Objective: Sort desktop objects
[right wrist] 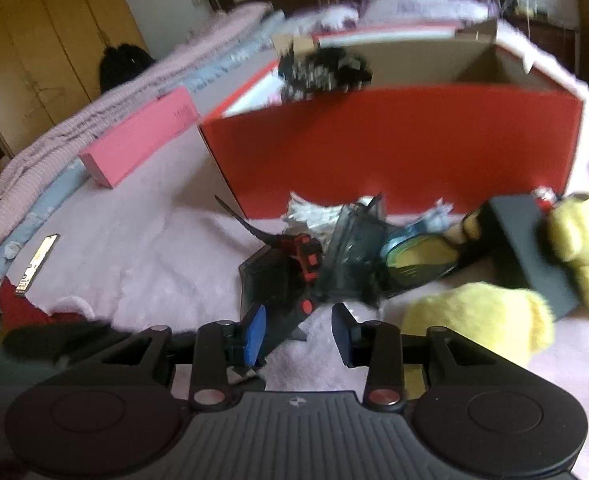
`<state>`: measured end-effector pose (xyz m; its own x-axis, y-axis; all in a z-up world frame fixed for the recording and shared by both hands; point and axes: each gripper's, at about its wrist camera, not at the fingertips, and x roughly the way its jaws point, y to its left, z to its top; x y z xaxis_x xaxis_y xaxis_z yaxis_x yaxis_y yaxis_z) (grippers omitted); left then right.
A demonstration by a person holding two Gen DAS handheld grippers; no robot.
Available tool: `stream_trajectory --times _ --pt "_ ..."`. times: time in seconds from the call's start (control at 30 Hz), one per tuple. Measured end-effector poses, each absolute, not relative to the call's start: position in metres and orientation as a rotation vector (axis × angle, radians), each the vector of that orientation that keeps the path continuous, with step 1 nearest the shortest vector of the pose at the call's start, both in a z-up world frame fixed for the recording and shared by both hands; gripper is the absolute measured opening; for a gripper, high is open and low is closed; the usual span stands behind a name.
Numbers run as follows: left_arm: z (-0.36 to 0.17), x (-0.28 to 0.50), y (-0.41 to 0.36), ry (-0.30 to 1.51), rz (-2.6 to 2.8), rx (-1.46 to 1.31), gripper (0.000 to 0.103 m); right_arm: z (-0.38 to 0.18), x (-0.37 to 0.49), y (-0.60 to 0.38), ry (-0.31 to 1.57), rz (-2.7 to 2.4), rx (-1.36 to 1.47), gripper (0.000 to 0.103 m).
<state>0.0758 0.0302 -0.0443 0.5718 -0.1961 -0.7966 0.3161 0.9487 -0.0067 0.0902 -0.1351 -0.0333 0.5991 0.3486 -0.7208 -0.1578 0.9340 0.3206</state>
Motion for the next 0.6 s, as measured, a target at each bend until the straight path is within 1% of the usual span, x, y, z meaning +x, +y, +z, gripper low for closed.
stream_trajectory --times 0.03,0.07,0.1,0.17,0.23,0.4,0.6 --pt "-0.044 0.075 0.032 0.917 -0.298 0.138 0.057 -0.038 0.096 -0.133 0.905 0.289 0.248 0.038" --pt "-0.044 0.074 0.034 0.917 -0.295 0.135 0.057 -0.042 0.102 -0.13 0.927 0.282 0.263 0.029" --pt "-0.044 0.073 0.036 0.915 -0.294 0.134 0.057 -0.044 0.103 -0.13 0.935 0.274 0.271 0.016" --pt "-0.041 0.073 0.037 0.907 -0.292 0.132 0.057 -0.049 0.105 -0.129 0.95 0.256 0.286 0.009" --pt "-0.039 0.073 0.038 0.895 -0.288 0.128 0.057 -0.047 0.098 -0.129 0.924 0.238 0.251 0.007" --pt "-0.032 0.072 0.043 0.874 -0.281 0.103 0.057 -0.023 0.067 -0.146 0.825 0.274 0.248 0.003" --pt "-0.016 0.059 0.049 0.843 -0.299 0.086 0.057 -0.016 0.027 -0.172 0.864 0.295 0.208 0.003"
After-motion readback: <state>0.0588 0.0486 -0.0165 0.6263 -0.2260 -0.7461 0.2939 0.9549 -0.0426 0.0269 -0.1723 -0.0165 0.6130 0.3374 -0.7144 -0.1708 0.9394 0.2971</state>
